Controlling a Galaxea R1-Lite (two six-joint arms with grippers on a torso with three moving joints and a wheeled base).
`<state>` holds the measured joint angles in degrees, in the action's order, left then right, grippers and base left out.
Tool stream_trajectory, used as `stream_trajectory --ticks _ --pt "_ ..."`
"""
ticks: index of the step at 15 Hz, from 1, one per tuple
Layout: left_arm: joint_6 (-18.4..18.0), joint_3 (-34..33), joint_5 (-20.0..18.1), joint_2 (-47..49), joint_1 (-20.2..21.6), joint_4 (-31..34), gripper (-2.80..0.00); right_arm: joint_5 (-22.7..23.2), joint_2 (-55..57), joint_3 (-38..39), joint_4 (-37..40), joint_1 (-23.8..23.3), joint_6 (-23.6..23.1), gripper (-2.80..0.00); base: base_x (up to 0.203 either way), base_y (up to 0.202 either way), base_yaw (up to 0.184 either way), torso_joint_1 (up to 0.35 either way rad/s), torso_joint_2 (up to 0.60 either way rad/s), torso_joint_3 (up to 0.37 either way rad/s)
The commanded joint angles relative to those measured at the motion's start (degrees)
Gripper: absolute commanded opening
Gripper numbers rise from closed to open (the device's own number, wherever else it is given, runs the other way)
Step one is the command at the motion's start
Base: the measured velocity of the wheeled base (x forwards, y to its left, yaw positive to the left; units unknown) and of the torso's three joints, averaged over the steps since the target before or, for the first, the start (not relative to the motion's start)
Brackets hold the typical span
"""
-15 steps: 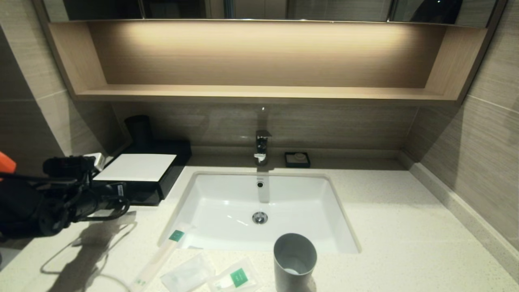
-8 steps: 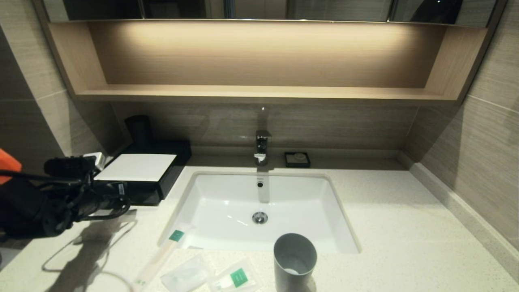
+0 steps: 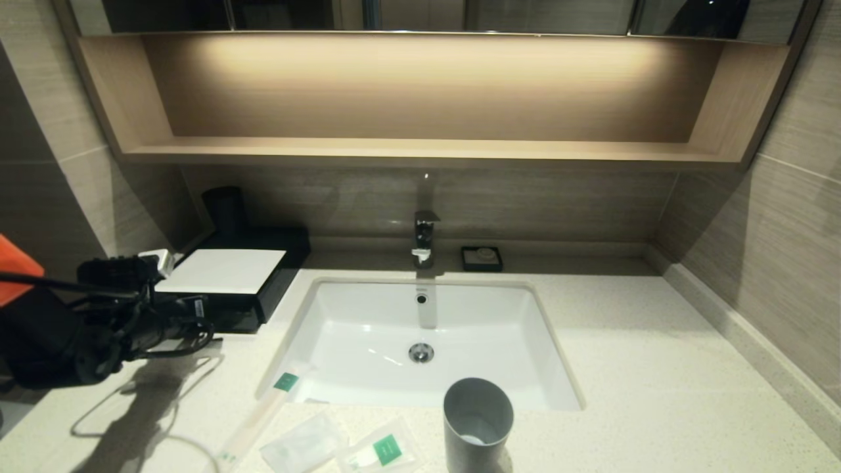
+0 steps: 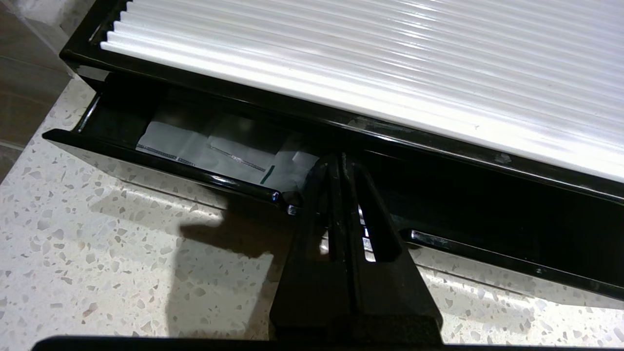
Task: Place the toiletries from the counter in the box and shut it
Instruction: Open the drawer
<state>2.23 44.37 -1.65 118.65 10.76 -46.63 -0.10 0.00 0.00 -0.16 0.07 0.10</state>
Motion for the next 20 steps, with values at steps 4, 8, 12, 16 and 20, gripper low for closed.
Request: stream_trajectory --ticks 4,8,12,16,20 --pt "0.23 0.01 -0.11 0.71 0.05 -0.83 -2.80 0.01 -0.02 0.09 -0.02 0.01 -0.01 -2.80 0.000 0.000 0.000 0.000 0.00 0.000" --pt "0.14 0.10 0.24 0.62 0.05 -0.74 -2.80 0.01 -0.09 0.06 -0.02 0.01 -0.01 -2.80 0.000 0.000 0.000 0.000 0.00 0.000" --pt "0.14 1.32 0.32 0.30 0.05 3.11 -2.80 0.01 0.00 0.09 -0.02 0.01 -0.01 -2.80 0.000 0.000 0.000 0.000 0.00 0.000" --pt "0.14 3.83 0.41 -0.12 0.05 10.36 -2.80 0.01 0.00 0.08 -0.02 0.01 -0.01 -2.80 0.000 0.000 0.000 0.000 0.00 0.000" --pt "0.14 6.03 0.50 -0.79 0.05 16.52 -2.80 0.01 0.00 0.08 -0.02 0.01 -0.01 -2.80 0.000 0.000 0.000 0.000 0.00 0.000"
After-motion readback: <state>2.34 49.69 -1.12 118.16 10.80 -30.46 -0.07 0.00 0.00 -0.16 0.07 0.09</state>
